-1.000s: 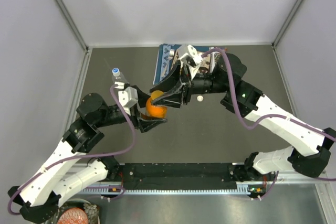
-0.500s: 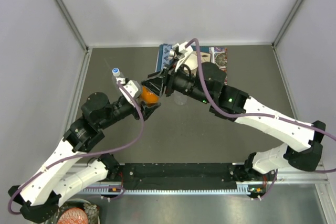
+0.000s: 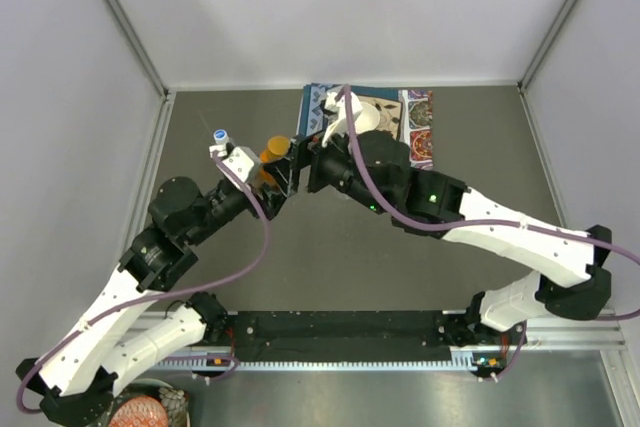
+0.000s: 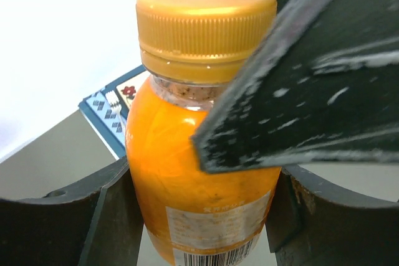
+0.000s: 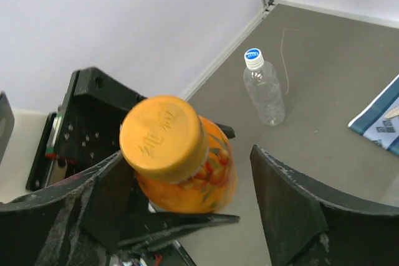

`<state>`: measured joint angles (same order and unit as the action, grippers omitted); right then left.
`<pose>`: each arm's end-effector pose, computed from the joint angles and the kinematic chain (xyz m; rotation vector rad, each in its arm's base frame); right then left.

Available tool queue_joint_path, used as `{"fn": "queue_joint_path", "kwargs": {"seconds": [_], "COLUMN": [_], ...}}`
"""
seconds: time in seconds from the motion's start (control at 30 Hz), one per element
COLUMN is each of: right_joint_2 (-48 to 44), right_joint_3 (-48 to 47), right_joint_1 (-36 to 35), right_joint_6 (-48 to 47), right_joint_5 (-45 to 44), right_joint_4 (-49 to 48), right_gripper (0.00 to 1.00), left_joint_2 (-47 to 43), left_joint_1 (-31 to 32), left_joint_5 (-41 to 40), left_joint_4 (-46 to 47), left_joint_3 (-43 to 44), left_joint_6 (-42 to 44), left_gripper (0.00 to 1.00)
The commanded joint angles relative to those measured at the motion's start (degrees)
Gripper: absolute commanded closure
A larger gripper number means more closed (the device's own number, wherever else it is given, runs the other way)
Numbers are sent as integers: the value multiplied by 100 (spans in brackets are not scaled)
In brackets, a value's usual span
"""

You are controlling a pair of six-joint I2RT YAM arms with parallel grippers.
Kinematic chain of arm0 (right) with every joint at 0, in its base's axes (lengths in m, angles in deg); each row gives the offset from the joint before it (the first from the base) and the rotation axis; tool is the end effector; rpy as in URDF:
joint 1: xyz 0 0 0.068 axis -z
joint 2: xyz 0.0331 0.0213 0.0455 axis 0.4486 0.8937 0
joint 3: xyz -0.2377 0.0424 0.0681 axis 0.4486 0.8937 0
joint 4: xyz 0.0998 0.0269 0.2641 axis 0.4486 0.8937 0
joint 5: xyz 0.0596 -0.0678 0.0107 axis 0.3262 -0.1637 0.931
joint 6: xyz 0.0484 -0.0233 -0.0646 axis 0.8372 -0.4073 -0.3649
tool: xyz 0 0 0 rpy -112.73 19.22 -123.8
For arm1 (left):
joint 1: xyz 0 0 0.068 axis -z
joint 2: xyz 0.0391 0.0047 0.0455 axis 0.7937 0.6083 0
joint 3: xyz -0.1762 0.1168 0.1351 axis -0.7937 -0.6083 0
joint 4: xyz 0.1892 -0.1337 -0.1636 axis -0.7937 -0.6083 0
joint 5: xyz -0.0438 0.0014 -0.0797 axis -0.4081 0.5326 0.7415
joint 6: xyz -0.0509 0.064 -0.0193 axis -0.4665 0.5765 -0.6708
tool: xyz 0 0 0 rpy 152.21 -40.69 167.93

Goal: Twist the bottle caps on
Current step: Screw the bottle cap onto the plastic bottle.

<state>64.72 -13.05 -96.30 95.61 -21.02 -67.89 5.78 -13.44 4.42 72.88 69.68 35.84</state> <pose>0.1561 0.3476 0.4422 -0.3779 1.7077 0.9608 0.1711 -0.1482 0.3919 0.6934 1.4575 -0.5207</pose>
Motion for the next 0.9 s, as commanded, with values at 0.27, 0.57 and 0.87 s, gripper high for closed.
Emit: {"fn": "queue_joint_path", "kwargs": {"seconds": [0.27, 0.57, 0.87], "right_joint_2": [-1590, -1152, -800], "right_joint_3": [249, 39, 434], "right_joint_1": [1277, 1401, 1410], "right_joint_6": [-1683, -1755, -823], "right_joint_5": [5389, 7474, 8310], "right_joint_4": [-22, -733, -2297], "right_gripper": [18, 17, 28], "left_joint_2": [-160, 261, 464], "left_joint_1": [-51, -51, -51], "left_joint_5": [3495, 5774, 5765], "left_joint_4": [860, 1159, 1397], "left_joint_3": [-157, 10, 98], "left_joint_6": [-450, -872, -1153], "left_gripper": [100, 100, 100]}}
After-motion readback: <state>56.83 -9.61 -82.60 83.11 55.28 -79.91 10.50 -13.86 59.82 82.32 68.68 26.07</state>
